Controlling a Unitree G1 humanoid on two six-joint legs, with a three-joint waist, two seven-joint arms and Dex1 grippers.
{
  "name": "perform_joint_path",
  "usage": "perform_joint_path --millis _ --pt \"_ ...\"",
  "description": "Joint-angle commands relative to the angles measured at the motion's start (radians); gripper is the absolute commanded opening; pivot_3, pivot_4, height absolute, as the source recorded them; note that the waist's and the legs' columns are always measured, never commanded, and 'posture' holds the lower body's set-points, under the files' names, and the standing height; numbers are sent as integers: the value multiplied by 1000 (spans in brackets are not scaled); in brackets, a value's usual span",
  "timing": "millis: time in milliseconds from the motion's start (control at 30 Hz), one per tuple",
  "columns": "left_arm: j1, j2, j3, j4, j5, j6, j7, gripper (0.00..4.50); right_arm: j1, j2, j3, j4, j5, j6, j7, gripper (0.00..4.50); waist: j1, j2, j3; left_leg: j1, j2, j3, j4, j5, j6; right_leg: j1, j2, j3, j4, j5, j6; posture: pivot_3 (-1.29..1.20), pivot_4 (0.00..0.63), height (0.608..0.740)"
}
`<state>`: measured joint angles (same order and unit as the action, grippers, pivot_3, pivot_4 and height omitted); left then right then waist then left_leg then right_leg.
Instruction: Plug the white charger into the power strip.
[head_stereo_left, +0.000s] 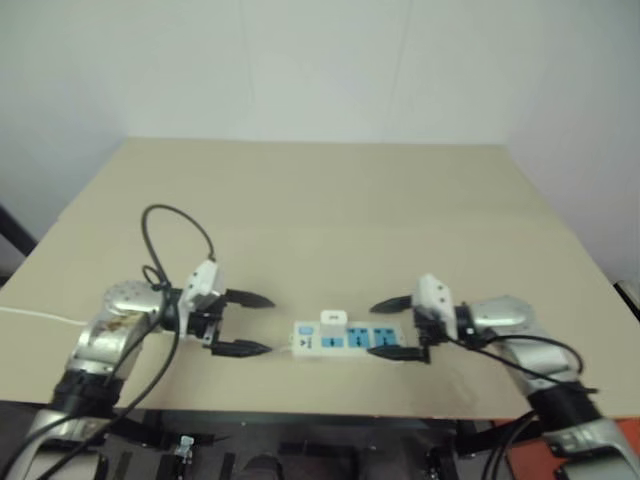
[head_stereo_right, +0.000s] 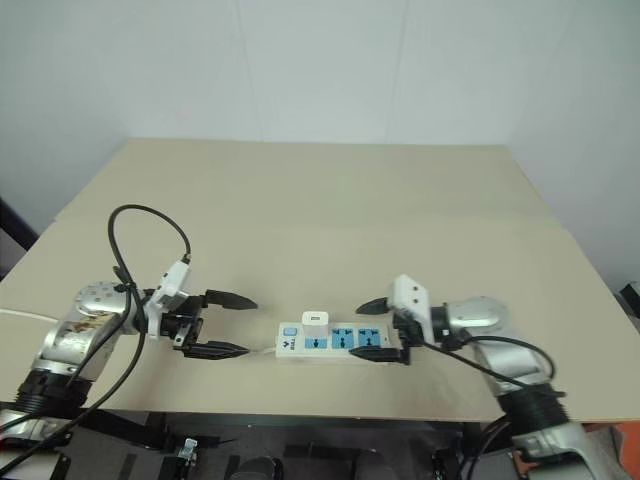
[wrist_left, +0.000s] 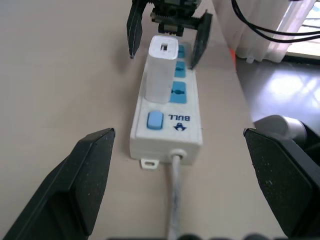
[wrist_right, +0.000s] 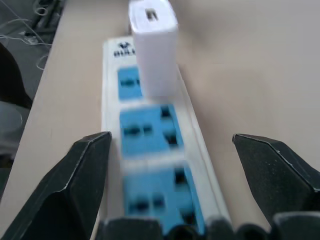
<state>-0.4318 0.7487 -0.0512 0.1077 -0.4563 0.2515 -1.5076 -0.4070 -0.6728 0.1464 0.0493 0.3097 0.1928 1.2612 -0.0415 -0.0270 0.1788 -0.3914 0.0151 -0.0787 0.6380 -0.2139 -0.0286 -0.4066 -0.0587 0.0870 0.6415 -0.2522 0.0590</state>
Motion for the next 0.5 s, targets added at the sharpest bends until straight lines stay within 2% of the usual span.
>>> perform_joint_path --millis 33,233,500 --pt "3 54 74 -27 -29 4 -6 4480 16 -98 -158 -102 110 61 21 4500 -2 0 10 0 0 0 0 0 0 0 0 0 0 0 0 0 150 740" --pt "13 136 128 54 -16 -25 -32 4480 80 -230 -282 -70 146 87 53 4500 -5 0 15 0 0 1 0 0 0 -1 0 0 0 0 0 0 150 740" --pt "12 141 133 62 -24 -34 -39 4480 154 -276 -330 -125 175 109 54 4500 -4 0 16 -1 0 2 0 0 0 -1 0 0 0 0 0 0 150 740"
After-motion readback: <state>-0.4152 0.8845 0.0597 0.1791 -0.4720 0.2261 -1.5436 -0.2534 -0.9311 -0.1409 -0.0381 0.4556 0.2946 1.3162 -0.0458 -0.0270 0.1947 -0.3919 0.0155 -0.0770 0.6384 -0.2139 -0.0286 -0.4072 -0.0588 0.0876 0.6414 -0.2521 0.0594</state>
